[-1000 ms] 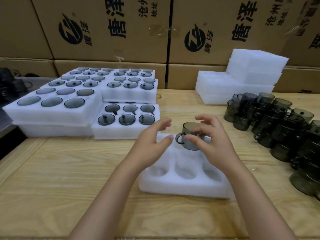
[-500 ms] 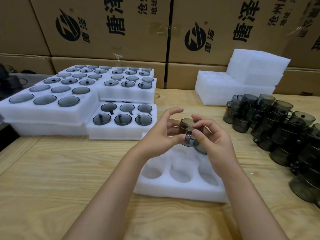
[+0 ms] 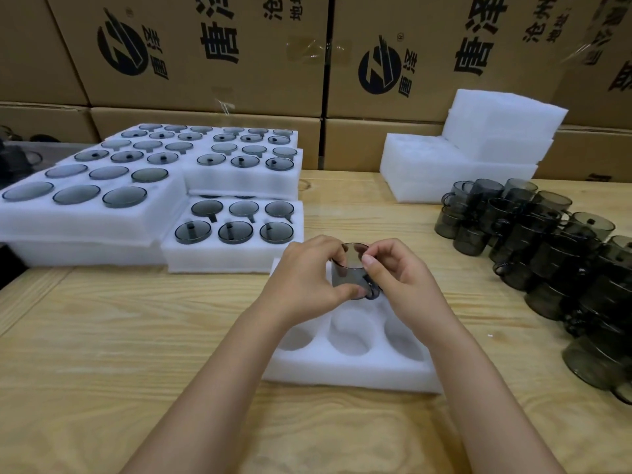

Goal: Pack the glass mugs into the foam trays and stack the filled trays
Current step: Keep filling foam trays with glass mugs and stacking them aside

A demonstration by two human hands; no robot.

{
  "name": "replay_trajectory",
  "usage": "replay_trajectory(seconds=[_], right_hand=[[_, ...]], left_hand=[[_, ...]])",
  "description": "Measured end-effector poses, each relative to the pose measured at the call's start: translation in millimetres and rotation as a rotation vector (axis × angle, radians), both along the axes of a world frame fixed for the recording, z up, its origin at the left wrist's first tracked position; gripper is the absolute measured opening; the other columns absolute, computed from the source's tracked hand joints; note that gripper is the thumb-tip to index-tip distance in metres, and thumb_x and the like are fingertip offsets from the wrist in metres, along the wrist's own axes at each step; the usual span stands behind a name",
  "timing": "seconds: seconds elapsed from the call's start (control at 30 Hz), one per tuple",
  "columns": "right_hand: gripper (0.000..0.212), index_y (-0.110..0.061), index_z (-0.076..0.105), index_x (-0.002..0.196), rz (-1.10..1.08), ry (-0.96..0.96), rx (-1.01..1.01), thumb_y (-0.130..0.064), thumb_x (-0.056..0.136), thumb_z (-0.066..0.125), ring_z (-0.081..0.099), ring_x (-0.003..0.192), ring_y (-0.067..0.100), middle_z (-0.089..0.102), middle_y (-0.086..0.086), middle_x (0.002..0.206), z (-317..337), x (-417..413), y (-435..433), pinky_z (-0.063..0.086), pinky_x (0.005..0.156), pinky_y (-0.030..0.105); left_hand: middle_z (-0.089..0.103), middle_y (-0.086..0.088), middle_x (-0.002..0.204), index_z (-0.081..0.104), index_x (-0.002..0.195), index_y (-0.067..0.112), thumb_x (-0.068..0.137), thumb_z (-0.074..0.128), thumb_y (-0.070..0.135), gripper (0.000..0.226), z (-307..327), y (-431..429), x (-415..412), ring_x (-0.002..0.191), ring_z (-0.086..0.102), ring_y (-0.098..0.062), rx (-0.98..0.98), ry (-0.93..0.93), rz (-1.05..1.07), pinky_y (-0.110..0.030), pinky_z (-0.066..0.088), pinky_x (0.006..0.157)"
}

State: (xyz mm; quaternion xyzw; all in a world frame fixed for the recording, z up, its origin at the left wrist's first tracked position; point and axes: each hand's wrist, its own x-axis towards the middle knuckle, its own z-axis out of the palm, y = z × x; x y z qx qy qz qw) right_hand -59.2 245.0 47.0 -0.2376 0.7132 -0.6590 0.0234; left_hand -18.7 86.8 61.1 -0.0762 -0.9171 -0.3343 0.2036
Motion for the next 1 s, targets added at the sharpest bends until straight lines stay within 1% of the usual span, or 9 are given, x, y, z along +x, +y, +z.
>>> replay_trajectory(seconds=[0.2, 0.33, 0.47, 0.57, 0.73, 0.83, 0.9, 0.93, 1.0], right_hand=[[0.009, -0.018, 0.057, 0.093, 0.045, 0.011, 0.007, -0.013, 0.096, 0.049, 0.058, 0.080, 0.000, 0.065, -0.016, 0.092, -1, -3, -1, 0.047, 0.065, 0.014], [0.011, -0.022, 0.057, 0.096, 0.030, 0.016, 0.036, -0.020, 0.098, 0.046, 0.056, 0.074, 0.001, 0.067, -0.017, 0.089, -1, -2, -1, 0.047, 0.065, 0.019], [0.011, -0.028, 0.051, 0.096, -0.084, 0.178, 0.252, -0.030, 0.099, 0.040, 0.050, 0.064, 0.008, 0.065, 0.002, 0.093, -3, 1, -5, 0.042, 0.064, 0.025], [0.014, -0.029, 0.048, 0.098, -0.154, 0.290, 0.449, -0.036, 0.099, 0.036, 0.052, 0.065, 0.008, 0.061, 0.000, 0.071, -6, 2, -5, 0.038, 0.059, 0.020], [0.017, -0.023, 0.053, 0.100, -0.214, 0.346, 0.613, -0.034, 0.098, 0.039, 0.052, 0.081, 0.010, 0.060, -0.012, 0.074, -5, 2, -5, 0.035, 0.078, 0.027], [0.015, -0.024, 0.053, 0.104, -0.212, 0.397, 0.693, -0.030, 0.098, 0.041, 0.049, 0.101, 0.011, 0.054, -0.020, 0.087, -4, 2, -6, 0.031, 0.096, 0.034], [0.028, -0.027, 0.050, 0.123, -0.177, 0.367, 0.769, -0.033, 0.098, 0.037, 0.039, 0.126, 0.010, 0.057, -0.015, 0.115, -4, 2, -5, 0.021, 0.109, 0.041], [0.035, -0.030, 0.045, 0.132, -0.159, 0.346, 0.811, -0.035, 0.099, 0.035, 0.029, 0.136, 0.009, 0.053, -0.012, 0.129, -4, 2, -5, 0.013, 0.113, 0.043], [0.041, -0.032, 0.036, 0.141, -0.121, 0.338, 0.914, -0.037, 0.100, 0.029, 0.009, 0.144, 0.007, 0.043, -0.012, 0.143, -5, 2, -5, -0.002, 0.116, 0.042]], left_hand=[[0.059, 0.009, 0.097, 0.045, 0.069, 0.030, 0.057, 0.088, 0.037, 0.045, -4, 2, 1, 0.091, 0.054, -0.018, -0.038, 0.084, 0.055, -0.027, 0.032, 0.086], [0.056, 0.013, 0.087, 0.048, 0.073, 0.028, 0.057, 0.088, 0.038, 0.044, -6, 1, 0, 0.083, 0.052, -0.012, -0.023, 0.116, 0.047, -0.025, 0.033, 0.081], [0.058, 0.015, 0.085, 0.046, 0.073, 0.030, 0.060, 0.086, 0.037, 0.043, -8, 0, -1, 0.090, 0.055, -0.009, 0.027, 0.083, 0.029, -0.026, 0.039, 0.081], [0.060, 0.009, 0.090, 0.049, 0.077, 0.025, 0.063, 0.086, 0.034, 0.040, -11, -3, -4, 0.096, 0.058, -0.012, -0.018, 0.059, 0.027, -0.030, 0.043, 0.083], [0.066, 0.009, 0.098, 0.061, 0.081, 0.021, 0.065, 0.082, 0.038, 0.032, -11, -7, -5, 0.097, 0.058, -0.010, 0.034, -0.122, 0.036, -0.028, 0.044, 0.083], [0.068, 0.010, 0.101, 0.067, 0.093, 0.022, 0.074, 0.060, 0.041, 0.028, -9, -12, 0, 0.104, 0.059, -0.007, 0.131, -0.165, -0.046, -0.021, 0.042, 0.088], [0.068, 0.010, 0.110, 0.064, 0.112, 0.026, 0.084, 0.054, 0.039, 0.033, -8, -11, 3, 0.108, 0.058, -0.007, 0.201, -0.179, -0.050, -0.025, 0.043, 0.091], [0.066, 0.009, 0.118, 0.059, 0.121, 0.028, 0.090, 0.053, 0.038, 0.033, -9, -11, 3, 0.112, 0.057, -0.009, 0.167, -0.179, -0.028, -0.027, 0.042, 0.093], [0.054, 0.003, 0.139, 0.049, 0.135, 0.029, 0.096, 0.050, 0.034, 0.039, -11, -8, 0, 0.128, 0.046, -0.014, -0.070, -0.199, 0.029, -0.028, 0.033, 0.103]])
